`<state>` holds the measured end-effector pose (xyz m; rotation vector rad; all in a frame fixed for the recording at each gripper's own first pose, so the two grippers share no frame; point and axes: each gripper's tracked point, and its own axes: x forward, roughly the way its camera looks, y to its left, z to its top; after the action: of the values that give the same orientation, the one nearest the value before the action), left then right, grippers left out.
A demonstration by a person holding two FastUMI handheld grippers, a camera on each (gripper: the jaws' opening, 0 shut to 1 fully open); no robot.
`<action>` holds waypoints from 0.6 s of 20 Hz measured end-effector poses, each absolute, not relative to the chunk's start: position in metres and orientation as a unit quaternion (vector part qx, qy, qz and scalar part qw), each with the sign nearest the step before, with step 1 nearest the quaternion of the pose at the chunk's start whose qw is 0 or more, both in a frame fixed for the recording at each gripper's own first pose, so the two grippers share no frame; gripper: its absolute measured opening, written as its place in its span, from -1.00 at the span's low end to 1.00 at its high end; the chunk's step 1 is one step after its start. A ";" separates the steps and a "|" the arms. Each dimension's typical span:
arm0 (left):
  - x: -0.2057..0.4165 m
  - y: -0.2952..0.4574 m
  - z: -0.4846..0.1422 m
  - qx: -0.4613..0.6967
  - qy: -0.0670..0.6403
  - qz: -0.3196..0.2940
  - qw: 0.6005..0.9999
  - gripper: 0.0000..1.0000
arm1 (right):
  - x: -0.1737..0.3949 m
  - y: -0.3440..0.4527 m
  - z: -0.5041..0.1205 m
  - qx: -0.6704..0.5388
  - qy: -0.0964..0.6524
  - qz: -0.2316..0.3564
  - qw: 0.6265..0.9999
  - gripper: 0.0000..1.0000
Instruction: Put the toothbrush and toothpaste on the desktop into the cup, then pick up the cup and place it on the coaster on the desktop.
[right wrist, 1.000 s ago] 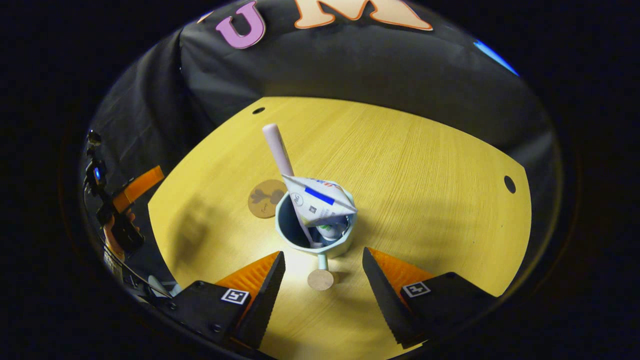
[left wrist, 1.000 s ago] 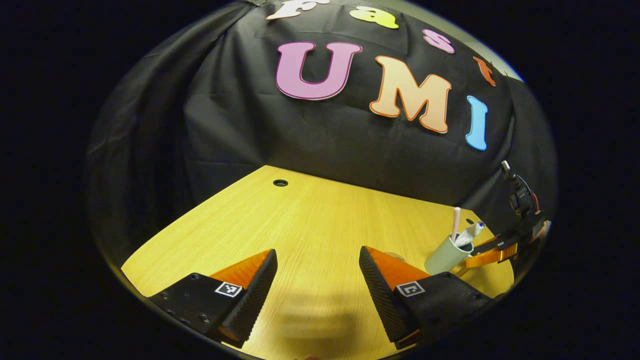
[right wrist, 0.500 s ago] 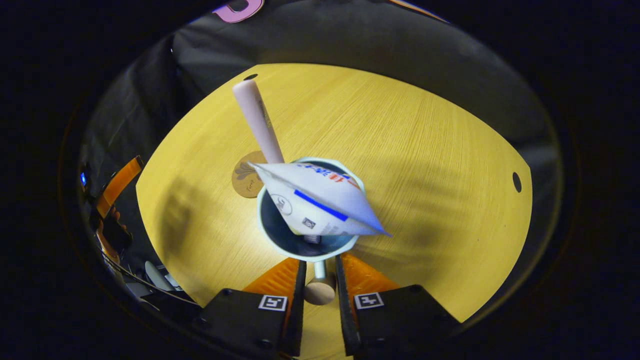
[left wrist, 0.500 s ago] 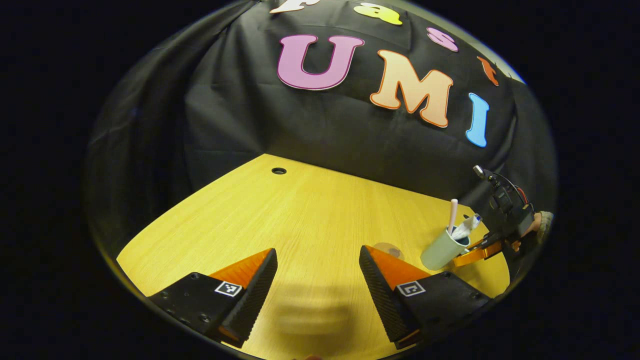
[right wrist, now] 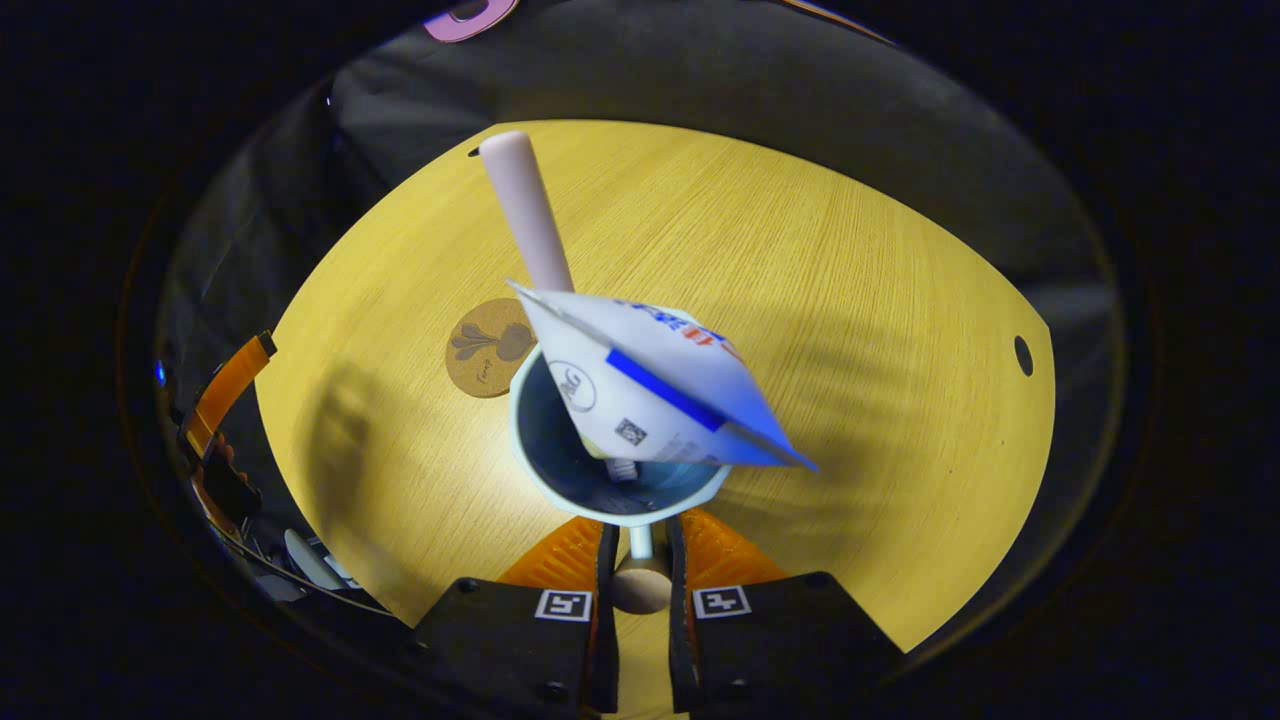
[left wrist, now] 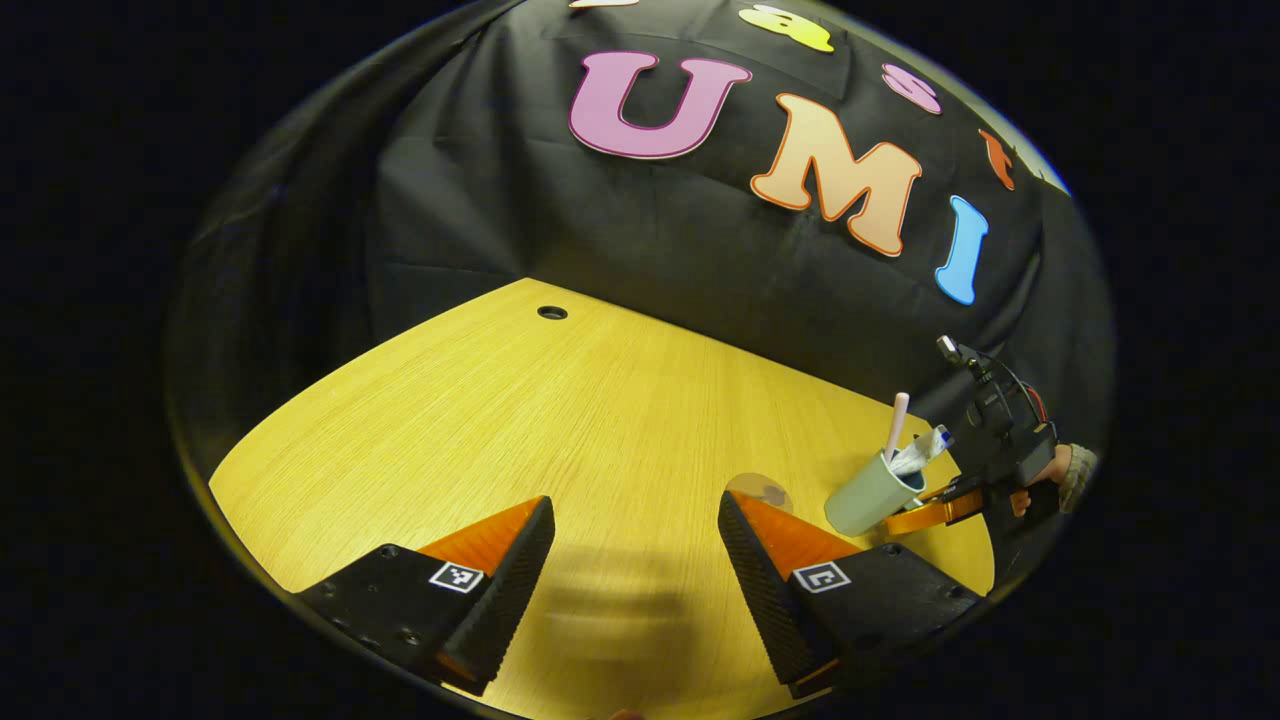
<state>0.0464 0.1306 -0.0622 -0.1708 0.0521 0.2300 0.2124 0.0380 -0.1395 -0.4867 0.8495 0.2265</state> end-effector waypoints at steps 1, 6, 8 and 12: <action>0.045 0.132 -0.063 -0.083 0.026 0.117 0.989 0.91 | 0.213 0.040 -0.141 -0.229 0.403 0.107 0.879 -0.55; 0.038 0.141 -0.062 -0.082 0.026 0.123 0.989 0.92 | 0.217 0.048 -0.140 -0.222 0.385 0.104 0.890 -0.66; 0.033 0.142 -0.065 -0.082 0.034 0.122 0.989 0.90 | 0.226 0.054 -0.136 -0.224 0.384 0.118 0.888 -0.66; 0.028 0.145 -0.058 -0.071 0.031 0.110 0.991 0.91 | 0.229 0.061 -0.135 -0.237 0.374 0.138 0.886 -0.67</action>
<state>0.0284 0.1454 -0.0577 -0.1417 0.0617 0.2214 0.2289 0.0609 -0.1346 -0.4935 0.7773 0.2875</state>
